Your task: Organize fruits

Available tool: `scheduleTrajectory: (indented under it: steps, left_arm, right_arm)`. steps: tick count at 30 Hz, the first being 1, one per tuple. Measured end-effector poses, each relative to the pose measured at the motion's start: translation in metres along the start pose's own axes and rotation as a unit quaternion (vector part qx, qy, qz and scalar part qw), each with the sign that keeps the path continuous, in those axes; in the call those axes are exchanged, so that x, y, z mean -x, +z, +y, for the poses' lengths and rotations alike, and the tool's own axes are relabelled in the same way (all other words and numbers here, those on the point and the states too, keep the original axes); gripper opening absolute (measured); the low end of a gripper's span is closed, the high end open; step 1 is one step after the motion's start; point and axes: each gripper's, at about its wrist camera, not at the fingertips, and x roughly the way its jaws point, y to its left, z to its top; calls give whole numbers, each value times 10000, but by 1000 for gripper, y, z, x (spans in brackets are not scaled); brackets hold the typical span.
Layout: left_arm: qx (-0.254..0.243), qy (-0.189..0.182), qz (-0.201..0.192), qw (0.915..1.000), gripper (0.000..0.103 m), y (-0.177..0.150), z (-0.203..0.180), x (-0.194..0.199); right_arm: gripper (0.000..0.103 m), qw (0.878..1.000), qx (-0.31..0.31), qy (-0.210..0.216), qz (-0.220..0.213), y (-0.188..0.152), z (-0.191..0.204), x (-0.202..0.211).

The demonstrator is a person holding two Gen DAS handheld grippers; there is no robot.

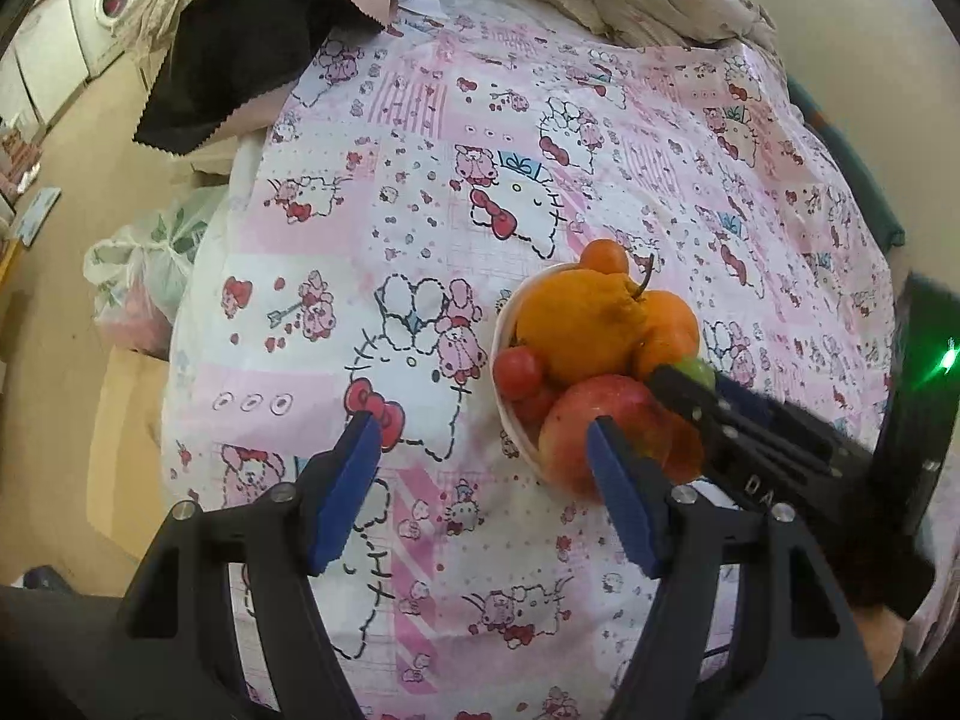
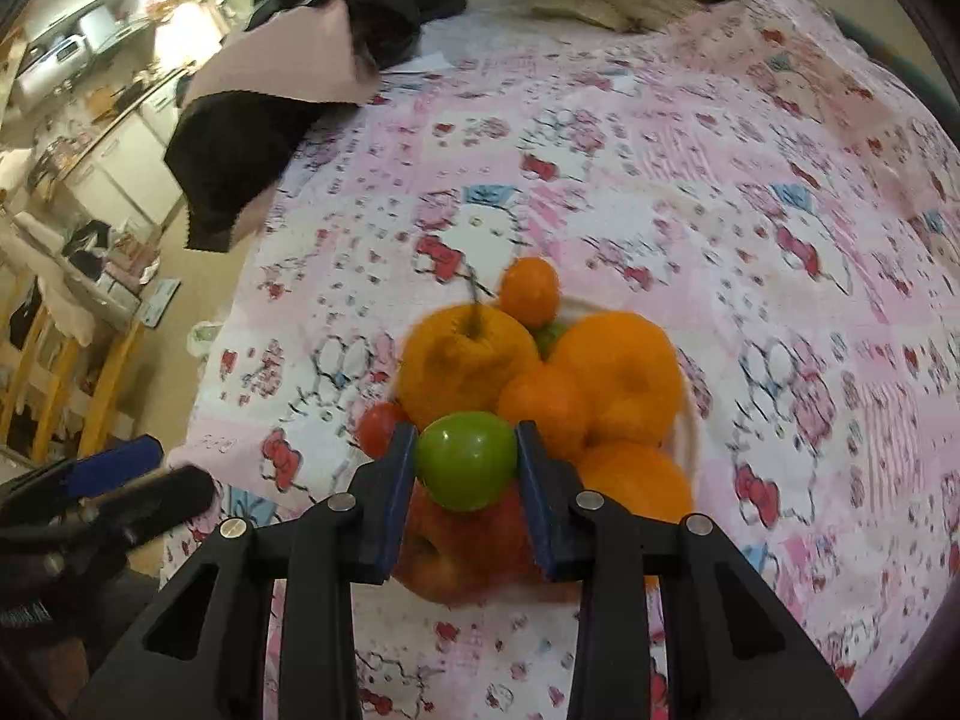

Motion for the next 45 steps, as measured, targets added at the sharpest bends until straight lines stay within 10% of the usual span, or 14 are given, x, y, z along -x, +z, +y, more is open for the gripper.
scheduleTrajectory:
  steps: [10, 22, 35, 45]
  left_arm:
    - [-186, 40, -88, 9998, 68, -2, -11, 1]
    - [-216, 41, -241, 9995, 68, -3, -10, 4]
    - [-910, 390, -1592, 9823, 68, -31, -35, 67]
    - [-990, 606, -1698, 9786, 101, -68, -33, 74]
  right_arm:
    - [39, 9999, -137, 3, 68, 0, -11, -6]
    - [67, 9994, -299, 146, -133, 1, -22, 28]
    - [103, 9924, -484, -51, -1132, -44, -33, 129]
    - [103, 9852, -462, -502, -1571, -97, -24, 130]
